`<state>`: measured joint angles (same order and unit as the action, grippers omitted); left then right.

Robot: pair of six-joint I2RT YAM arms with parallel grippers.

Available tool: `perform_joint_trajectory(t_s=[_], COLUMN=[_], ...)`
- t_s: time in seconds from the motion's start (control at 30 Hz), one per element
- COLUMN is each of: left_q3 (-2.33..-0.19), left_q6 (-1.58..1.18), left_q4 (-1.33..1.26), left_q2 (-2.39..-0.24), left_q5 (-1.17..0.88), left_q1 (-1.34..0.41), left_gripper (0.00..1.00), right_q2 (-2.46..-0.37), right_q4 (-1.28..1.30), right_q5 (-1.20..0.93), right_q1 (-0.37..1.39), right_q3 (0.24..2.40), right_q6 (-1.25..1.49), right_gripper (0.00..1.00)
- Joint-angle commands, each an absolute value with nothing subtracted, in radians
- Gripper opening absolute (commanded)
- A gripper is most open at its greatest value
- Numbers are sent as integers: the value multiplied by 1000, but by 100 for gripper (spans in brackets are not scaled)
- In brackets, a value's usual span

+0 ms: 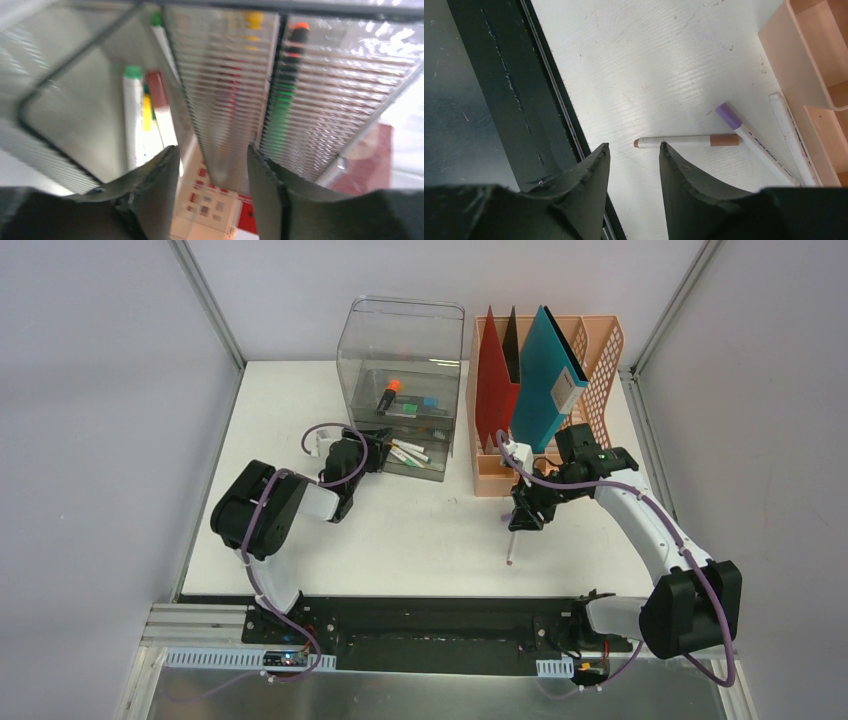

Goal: Organize the desk
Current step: Place the stationery in the drawer.

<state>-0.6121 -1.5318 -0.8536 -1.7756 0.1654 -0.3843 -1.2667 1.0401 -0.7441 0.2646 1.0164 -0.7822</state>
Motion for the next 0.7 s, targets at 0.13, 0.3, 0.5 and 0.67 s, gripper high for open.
perform_joint_trajectory(t_s=[0.13, 0.3, 0.5, 0.67], left_q3=[-607, -573, -526, -482], left_q6=[-1532, -1474, -1369, -1272], left_q4=[-1079, -1085, -1061, -1046], left_q2=[-1797, -1732, -1620, -1513], left_q5=[31, 26, 2, -43], left_q1=[-377, -375, -374, -375], left_gripper=[59, 60, 62, 63], right_q2=[-1236, -1240, -1245, -1252], right_q4=[1013, 1012, 1012, 1012], right_q5=[-744, -741, -741, -742], right_q1=[268, 268, 269, 269], right_q3=[1012, 1012, 1013, 1012], right_q6=[-774, -773, -775, -777], right_gripper=[43, 43, 42, 41])
